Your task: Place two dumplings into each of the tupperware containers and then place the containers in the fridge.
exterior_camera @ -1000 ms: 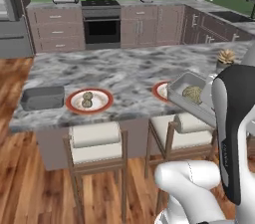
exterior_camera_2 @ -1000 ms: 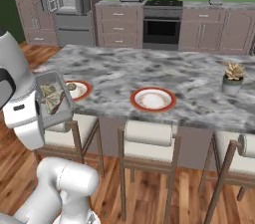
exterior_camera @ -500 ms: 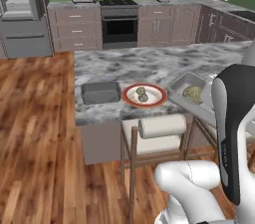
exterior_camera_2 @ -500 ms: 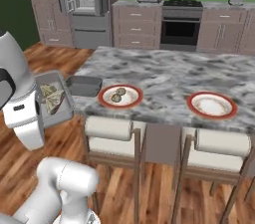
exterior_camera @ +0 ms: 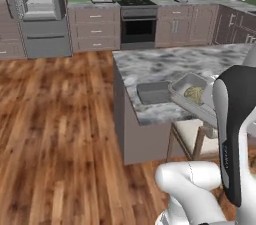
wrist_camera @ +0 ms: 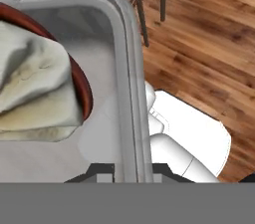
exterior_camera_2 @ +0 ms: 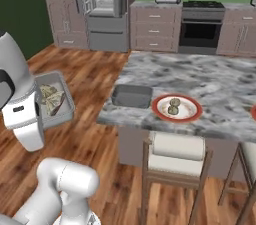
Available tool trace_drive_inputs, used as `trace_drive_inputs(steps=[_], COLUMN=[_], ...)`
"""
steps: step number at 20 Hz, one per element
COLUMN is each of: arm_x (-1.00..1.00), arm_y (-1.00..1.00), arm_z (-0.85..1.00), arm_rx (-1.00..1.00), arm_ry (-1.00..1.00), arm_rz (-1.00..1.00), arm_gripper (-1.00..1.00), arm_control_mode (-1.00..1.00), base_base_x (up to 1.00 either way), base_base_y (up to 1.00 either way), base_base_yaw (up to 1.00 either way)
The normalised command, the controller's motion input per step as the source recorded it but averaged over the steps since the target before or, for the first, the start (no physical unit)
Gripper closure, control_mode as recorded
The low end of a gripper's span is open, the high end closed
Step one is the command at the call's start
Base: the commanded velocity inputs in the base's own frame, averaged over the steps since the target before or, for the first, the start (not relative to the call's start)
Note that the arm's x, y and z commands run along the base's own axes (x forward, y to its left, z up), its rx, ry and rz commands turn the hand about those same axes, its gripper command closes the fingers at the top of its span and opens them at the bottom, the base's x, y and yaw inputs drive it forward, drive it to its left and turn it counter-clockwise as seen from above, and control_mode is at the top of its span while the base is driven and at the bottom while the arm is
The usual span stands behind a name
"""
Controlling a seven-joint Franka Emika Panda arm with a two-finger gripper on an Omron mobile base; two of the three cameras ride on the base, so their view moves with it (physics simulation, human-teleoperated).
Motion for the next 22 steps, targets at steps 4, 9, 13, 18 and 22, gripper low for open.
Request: trace_drive_inputs(steps=[4,9,13,18,22], arm_x=[0.00,0.00,0.00,0.00,0.00], arm_y=[0.00,0.00,0.00,0.00,0.00], arm_z=[0.00,0.00,0.00,0.00,0.00], arm_rx=[0.00,0.00,0.00,0.00,0.00], arm_ry=[0.00,0.00,0.00,0.00,0.00], arm_rz=[0.00,0.00,0.00,0.00,0.00], arm_gripper=[1.00,1.00,1.00,1.00,1.00], arm_control_mode=[1.00,1.00,1.00,1.00,1.00], base_base_x=[0.49,0.37,0.55,0.91,1.00], base_base_y=[1.00,1.00,1.00,1.00,1.00], base_base_yaw=[0.00,0.00,0.00,0.00,0.00])
